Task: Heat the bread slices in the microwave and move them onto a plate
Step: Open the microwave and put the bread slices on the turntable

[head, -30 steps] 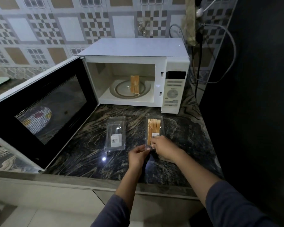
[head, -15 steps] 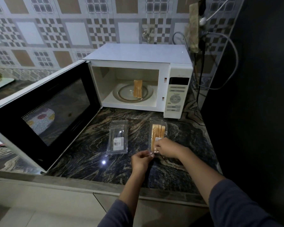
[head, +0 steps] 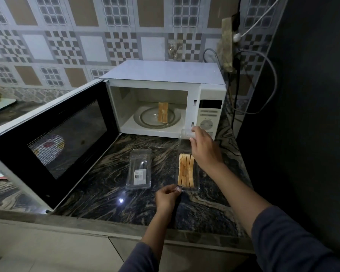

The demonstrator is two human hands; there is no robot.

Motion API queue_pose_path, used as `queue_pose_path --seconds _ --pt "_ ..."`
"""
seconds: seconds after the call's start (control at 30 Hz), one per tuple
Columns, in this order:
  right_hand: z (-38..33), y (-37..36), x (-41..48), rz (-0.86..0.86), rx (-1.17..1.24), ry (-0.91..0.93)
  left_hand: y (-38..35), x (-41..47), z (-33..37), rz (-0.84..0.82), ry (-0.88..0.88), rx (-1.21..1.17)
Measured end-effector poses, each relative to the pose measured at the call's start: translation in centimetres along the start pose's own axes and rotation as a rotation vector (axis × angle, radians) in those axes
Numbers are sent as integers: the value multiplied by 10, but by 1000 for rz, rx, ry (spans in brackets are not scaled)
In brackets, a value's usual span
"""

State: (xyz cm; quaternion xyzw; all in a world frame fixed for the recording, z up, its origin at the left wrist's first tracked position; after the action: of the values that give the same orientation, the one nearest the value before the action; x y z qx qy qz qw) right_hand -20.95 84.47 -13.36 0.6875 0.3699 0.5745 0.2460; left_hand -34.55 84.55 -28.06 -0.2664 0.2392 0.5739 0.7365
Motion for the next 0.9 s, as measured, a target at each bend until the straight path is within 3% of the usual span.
queue_pose_path --seconds 0.1,0.23,0.33,0.53,0.7,0.9 --pt "2 -12 -13 2 74 -48 1 3 -3 3 1 9" --pt "12 -39 -21 -356 183 -426 2 8 0 -37 35 -12" --pt "10 -49 -17 -453 283 -632 1 12 5 -107 84 -84" --pt "0 -65 -14 -535 431 -738 1 18 10 -133 125 -129" --pt "3 -72 -18 -476 446 -798 -2 15 13 -117 148 -193" --pt "12 -52 -11 -528 371 -779 -4 12 12 -41 136 -154"
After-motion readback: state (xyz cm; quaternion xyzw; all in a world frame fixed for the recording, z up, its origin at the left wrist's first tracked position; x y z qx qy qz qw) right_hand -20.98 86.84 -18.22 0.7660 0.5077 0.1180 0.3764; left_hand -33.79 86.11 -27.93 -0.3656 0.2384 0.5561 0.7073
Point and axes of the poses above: each hand's wrist, its own x-axis towards the middle knuckle, its own y-axis out of the back of the hand, z = x × y, the point moved 2 cm from there along x, towards the middle knuckle, and after that the axes turned 14 degrees about y, right-handed, at the moved point
